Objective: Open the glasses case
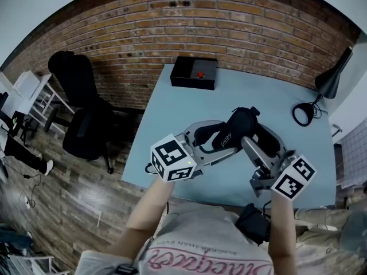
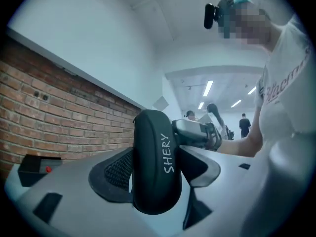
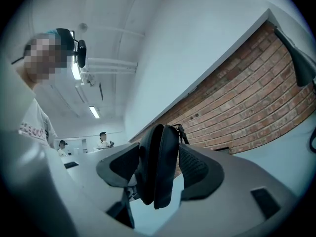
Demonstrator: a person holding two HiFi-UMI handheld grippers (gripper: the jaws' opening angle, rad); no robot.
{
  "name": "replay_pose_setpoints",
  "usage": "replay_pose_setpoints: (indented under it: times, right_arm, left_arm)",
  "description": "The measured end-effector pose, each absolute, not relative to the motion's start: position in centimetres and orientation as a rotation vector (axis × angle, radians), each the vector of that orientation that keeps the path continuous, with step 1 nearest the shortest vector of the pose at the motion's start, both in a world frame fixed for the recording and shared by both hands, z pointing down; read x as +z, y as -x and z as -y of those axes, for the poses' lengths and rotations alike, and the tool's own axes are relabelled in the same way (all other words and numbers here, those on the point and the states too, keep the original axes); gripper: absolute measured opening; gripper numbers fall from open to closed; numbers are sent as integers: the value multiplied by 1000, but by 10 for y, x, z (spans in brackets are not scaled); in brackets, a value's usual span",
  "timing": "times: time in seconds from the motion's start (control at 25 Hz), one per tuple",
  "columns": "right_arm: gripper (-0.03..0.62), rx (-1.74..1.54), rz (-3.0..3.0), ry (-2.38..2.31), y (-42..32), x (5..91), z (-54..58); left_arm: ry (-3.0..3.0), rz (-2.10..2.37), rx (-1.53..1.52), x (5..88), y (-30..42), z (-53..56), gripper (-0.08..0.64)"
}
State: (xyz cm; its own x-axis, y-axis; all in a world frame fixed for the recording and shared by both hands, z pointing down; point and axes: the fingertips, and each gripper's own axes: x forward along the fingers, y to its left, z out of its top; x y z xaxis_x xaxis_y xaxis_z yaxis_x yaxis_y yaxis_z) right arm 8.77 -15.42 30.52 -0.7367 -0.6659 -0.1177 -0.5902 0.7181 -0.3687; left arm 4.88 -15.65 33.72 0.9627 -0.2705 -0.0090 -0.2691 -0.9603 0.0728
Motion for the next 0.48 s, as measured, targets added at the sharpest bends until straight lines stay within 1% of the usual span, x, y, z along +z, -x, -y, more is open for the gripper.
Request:
replay_pose_setpoints:
  times: [0.16,0.48]
  right_arm:
    - [245,-489,-2677,876,-90,300,146]
    - [245,-573,-2554,723,-94,292,143]
  left_arm:
    - [-2947,243,-210,324,-37,147,298]
    - [-2701,73,-514,309,-20,147,272]
